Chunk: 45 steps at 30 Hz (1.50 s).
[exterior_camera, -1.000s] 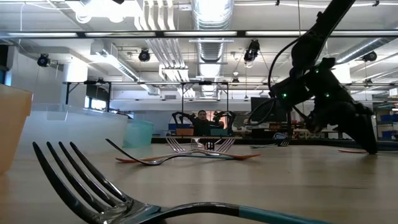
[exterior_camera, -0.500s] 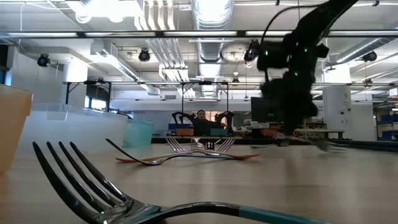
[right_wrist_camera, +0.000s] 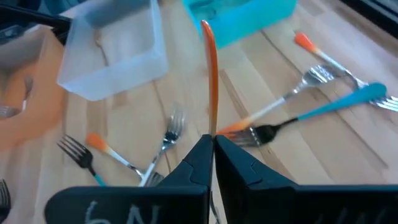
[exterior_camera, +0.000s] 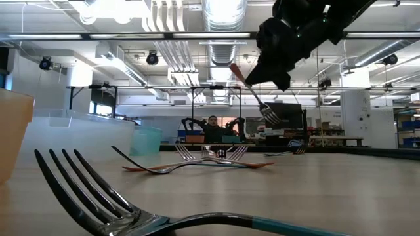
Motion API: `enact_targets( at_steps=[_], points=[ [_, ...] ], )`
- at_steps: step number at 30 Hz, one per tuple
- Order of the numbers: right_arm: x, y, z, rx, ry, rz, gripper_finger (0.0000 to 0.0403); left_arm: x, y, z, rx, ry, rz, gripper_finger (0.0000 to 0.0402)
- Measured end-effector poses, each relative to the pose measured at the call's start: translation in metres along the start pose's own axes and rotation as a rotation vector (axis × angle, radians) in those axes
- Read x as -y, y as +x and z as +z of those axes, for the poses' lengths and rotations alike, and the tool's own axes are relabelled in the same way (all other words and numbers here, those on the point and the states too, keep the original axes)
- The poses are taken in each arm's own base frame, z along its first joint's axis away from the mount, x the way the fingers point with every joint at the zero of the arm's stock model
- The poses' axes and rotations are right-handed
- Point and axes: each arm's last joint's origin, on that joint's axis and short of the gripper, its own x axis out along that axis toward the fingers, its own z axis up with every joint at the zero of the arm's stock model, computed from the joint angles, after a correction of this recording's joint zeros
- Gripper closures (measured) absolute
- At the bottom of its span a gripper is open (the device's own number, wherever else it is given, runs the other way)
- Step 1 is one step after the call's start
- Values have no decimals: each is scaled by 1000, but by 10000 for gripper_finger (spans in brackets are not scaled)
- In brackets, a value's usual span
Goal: Sort silverware by color (type)
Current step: Put the orange fork into the orange bin
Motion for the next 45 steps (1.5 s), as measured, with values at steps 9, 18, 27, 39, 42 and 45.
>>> enact_targets(
  at_steps=[9,18,27,39,42,45],
  points=[
    [-5,-3,13,43,-80,12,395,30,15,-6,71,35,-141,309],
    [-11,-11,32,58,-128,14,394,38,55,6,256,81,-408,309],
    [-11,-13,32,41,-136,9,394,-10,110,-6,237,-44,-224,309],
    [-12,-13,32,44,-111,8,394,-75,157,-68,514,-264,-377,309],
    [-14,-12,33,62,-117,-28,394,-78,165,-72,489,-287,-362,309],
    [-16,-12,33,73,-136,-70,394,-79,168,-67,497,-308,-345,309]
  ],
)
